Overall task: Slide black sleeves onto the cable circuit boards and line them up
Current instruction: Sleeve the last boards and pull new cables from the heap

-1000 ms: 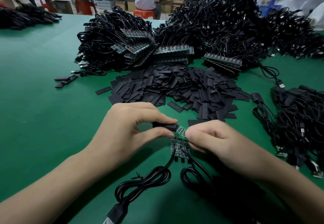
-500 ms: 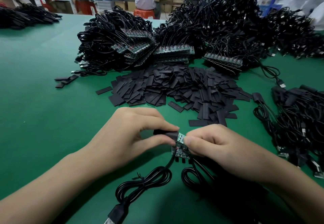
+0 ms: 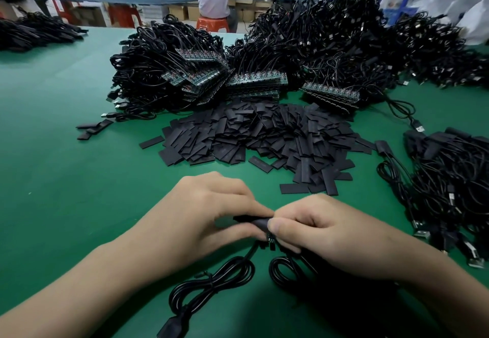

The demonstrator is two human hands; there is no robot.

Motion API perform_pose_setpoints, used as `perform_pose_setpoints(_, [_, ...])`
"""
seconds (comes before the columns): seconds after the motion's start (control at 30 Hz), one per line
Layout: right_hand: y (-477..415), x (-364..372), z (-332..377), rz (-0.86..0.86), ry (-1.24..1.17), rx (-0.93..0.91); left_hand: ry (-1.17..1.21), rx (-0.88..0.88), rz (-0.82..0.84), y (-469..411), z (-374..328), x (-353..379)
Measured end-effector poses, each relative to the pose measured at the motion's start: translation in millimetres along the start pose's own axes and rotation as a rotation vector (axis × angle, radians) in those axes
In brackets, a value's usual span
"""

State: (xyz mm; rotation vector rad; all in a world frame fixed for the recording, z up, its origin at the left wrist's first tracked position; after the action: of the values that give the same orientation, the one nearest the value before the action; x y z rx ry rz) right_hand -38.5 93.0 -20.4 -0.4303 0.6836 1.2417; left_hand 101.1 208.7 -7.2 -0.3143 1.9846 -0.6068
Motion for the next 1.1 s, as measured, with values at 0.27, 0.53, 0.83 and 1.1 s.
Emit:
perform_pose_setpoints(0.27, [4, -19, -2, -0.456, -0.088, -0.126, 0.104, -0.182, -0.221, 1, 7, -5])
perform_pose_setpoints(0.53, [6, -17, 7, -0.623, 0.275, -0.336, 0.123, -0.278, -0.251, 2, 11, -5])
perform_pose_setpoints(0.83, [6, -11, 14, -0.651, 0.275, -0.417, 0.15, -0.177, -0.235, 3, 8, 0])
perform_pose_setpoints(1.1, [8, -16, 13, -0.738, 0.218, -0.356, 0.1, -0.184, -0.339, 2, 7, -5])
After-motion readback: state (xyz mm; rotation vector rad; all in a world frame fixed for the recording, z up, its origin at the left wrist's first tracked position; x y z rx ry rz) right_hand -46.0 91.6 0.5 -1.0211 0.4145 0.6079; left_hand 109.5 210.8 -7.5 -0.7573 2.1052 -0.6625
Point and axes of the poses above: each hand's wrist, its own y-axis away from the middle knuckle, its own x-axis out of the palm, z = x × y, the point moved 4 cm from there along -y, towards the middle knuckle, and after that the axes turned 6 degrees about -z, right-handed, at the moved point
